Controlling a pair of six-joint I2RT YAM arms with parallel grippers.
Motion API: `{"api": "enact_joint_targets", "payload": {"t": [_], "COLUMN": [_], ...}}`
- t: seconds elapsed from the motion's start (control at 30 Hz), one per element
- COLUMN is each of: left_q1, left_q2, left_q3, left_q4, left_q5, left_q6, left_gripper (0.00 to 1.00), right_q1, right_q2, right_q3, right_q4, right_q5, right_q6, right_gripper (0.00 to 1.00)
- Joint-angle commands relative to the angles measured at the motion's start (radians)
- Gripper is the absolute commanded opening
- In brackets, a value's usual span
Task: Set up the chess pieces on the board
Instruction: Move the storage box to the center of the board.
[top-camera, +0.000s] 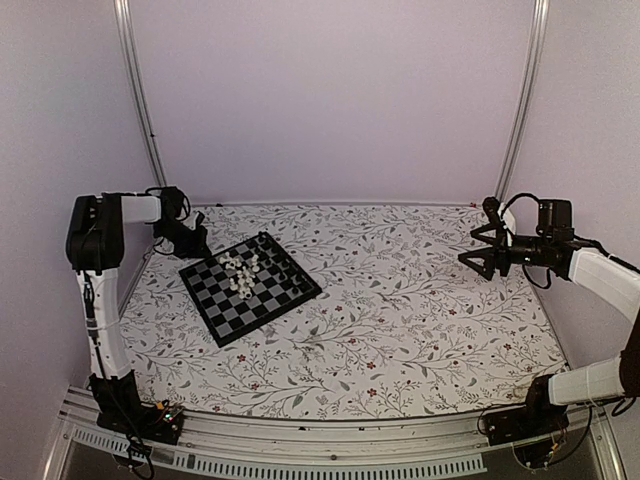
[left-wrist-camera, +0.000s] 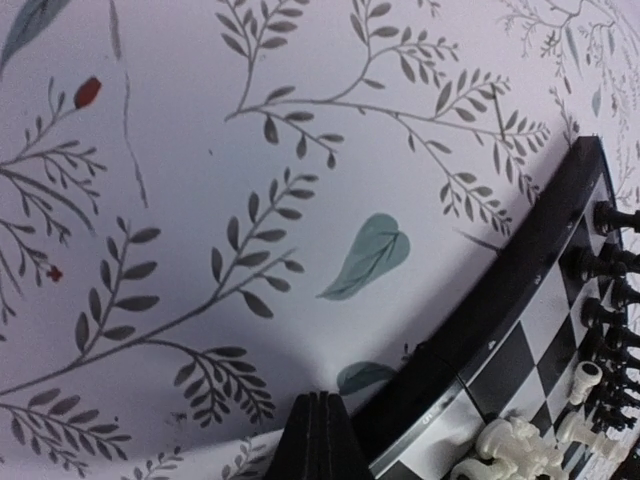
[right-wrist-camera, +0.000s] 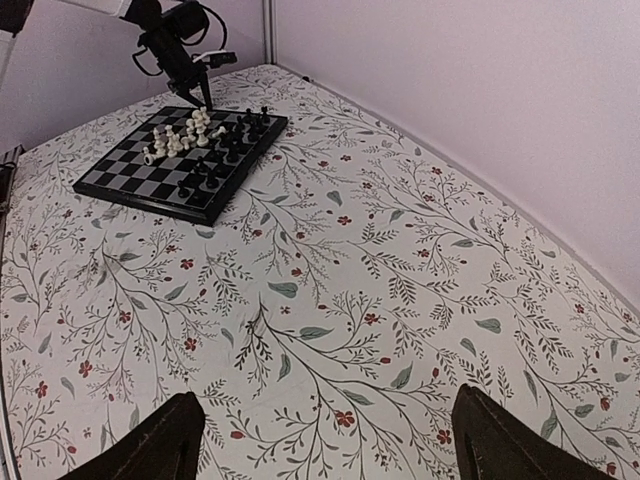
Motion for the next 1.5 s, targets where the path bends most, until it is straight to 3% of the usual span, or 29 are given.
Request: {"api": "enact_joint_targets", "payload": {"t": [0.0,0.43,1.03,1.47], "left_q1": [-0.026,-0.161,-0.323,-0.477], "left_q2": [-0.074,-0.268,-0.389,-0.448], "left_q3": [-0.111,-0.48,-0.721,-0.789], "left_q4": [-0.034,0.059,0.072,0.019], "left_q5": [-0.018,-0.009,0.006,-0.045], "left_q6": [0.011,-0.043,-0.093,-0.159], "left_gripper": [0.0,0.0,0.0,0.01], "right_q1": [-0.007,-0.005,-0.003,-0.002], "right_q2": [-0.009,-0.012,0.016,0.021], "right_q3": [0.026,0.042,0.048,0.048], "right_q4": [-0.038,-0.08,-0.094,-0.093], "right_q5": [-0.027,-0.062,-0.086,-0.099], "right_q6": [-0.027,-0.054,-0.052,-0.047], "right_gripper": [0.89,0.88,0.87,0.86]}}
